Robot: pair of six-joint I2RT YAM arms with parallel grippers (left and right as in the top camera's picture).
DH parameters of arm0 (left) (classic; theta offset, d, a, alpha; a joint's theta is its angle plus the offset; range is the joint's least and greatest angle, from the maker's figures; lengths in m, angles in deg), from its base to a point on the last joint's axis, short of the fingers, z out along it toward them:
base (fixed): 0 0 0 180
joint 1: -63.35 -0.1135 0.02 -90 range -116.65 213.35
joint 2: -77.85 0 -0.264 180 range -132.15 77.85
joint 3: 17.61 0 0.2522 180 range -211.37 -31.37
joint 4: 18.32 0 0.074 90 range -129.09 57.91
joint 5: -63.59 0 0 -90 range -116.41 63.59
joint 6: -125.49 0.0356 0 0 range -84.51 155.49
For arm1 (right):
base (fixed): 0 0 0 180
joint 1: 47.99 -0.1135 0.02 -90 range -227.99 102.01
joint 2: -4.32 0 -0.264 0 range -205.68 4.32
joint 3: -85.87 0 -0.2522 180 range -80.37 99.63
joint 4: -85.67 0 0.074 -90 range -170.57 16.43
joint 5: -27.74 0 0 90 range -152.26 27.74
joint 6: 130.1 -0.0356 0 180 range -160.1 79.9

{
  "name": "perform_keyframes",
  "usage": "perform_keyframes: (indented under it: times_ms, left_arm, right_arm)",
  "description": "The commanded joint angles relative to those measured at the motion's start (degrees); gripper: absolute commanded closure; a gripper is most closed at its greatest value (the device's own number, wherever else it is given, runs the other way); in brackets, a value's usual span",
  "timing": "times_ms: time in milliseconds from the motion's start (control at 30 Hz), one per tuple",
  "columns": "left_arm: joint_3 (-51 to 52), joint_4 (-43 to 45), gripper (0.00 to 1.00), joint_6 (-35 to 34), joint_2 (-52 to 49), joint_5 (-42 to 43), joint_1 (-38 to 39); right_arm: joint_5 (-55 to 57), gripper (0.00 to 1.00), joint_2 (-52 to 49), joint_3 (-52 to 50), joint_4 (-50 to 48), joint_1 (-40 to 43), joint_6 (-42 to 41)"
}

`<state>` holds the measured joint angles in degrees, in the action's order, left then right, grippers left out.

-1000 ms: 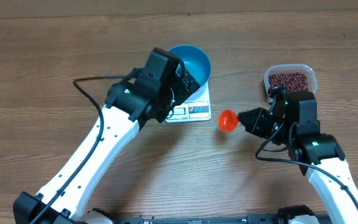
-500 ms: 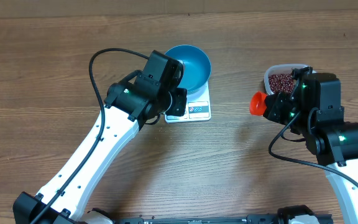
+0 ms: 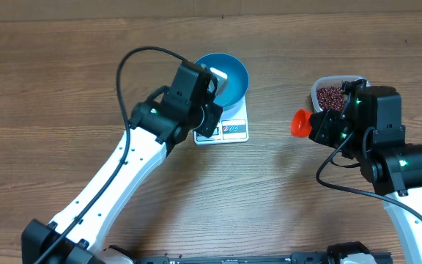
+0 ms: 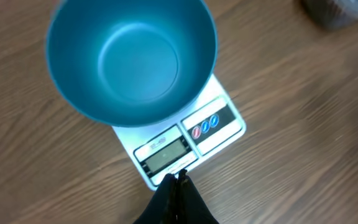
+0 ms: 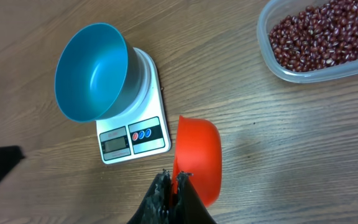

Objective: Scoop item into bowl and weigh 150g on scale
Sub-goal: 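Move the left gripper down to the scale's buttons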

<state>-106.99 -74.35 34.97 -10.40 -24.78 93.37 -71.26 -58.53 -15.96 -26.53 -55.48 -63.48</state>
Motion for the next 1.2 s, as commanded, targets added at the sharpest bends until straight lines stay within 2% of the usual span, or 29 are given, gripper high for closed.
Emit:
perform_keyframes:
  times_ms: [0, 300, 400, 767, 867, 1167]
  left_arm:
    - [2.0, 0.4, 0.96, 5.7, -2.6, -0.5, 0.9]
    - [2.0, 5.5, 0.96, 5.7, -13.3, -3.2, 6.0]
    - [2.0, 8.6, 0.96, 3.7, -17.3, -5.4, 7.2]
    - [2.8, 15.9, 0.96, 1.1, -20.4, -6.2, 7.2]
    - [3.9, 16.9, 0.96, 0.0, -20.5, -9.2, 7.3]
    - [5.5, 17.6, 0.96, 0.7, -20.5, -9.8, 7.2]
  right_arm:
    - [-0.7, 0.96, 0.5, 1.4, -0.2, 0.2, -0.6]
    - [-1.8, 0.96, 0.5, 1.4, -1.3, 0.2, -0.8]
    - [-1.8, 0.96, 0.5, 1.4, -0.9, 0.2, -0.8]
    - [-2.7, 0.96, 0.5, 1.4, -1.4, 0.2, -0.8]
    - [-2.7, 0.96, 0.5, 1.4, -0.9, 0.2, -0.8]
    - [-2.7, 0.96, 0.5, 1.4, -0.6, 0.2, -0.8]
